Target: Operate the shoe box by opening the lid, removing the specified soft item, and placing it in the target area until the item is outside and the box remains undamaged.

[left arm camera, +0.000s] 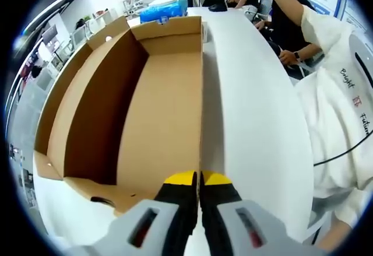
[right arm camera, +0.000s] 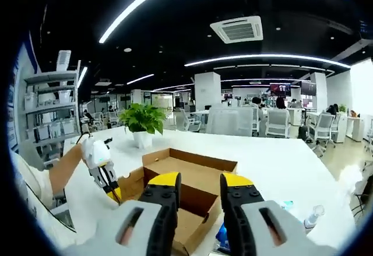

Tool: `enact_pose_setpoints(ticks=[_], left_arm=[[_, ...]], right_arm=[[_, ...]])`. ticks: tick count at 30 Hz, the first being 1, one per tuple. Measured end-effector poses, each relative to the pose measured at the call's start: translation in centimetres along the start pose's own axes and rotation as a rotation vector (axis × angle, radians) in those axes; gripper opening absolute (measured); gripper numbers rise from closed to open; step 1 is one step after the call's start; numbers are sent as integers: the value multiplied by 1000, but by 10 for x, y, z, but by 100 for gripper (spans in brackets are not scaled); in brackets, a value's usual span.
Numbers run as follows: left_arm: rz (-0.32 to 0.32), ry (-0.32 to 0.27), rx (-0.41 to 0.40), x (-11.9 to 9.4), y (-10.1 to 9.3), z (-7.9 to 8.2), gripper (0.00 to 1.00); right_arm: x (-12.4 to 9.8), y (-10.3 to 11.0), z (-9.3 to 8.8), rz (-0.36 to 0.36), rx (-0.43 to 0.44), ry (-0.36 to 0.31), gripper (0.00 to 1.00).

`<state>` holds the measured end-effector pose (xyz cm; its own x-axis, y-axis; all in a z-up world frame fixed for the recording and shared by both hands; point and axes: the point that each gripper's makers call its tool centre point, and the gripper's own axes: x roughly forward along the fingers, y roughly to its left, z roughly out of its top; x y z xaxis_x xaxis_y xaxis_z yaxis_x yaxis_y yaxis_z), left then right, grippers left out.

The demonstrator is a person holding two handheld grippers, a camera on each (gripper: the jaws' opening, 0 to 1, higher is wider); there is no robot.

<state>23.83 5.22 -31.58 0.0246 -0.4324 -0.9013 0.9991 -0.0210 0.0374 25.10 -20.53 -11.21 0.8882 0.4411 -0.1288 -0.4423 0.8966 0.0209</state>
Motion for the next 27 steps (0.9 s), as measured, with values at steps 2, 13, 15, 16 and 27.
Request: enact_pose_setpoints(ticks=[2,13,15,16,27], left_arm=[[2,5,-2,0,0,0,1],[12,2,6,0,0,0,1],[10,3,6,0,0,0,1],[9,4,5,0,0,0,1],[10,10,1,1,1,0,1]], right_arm=[[2,-2,5,-7,-75,15,24],[52,-22,4,-17,-62,198,21],[55,-29,6,-50,-81,211,22],[57,-31,6,-57,-94,215,22],[85,-29,-3,65,133,266,34]])
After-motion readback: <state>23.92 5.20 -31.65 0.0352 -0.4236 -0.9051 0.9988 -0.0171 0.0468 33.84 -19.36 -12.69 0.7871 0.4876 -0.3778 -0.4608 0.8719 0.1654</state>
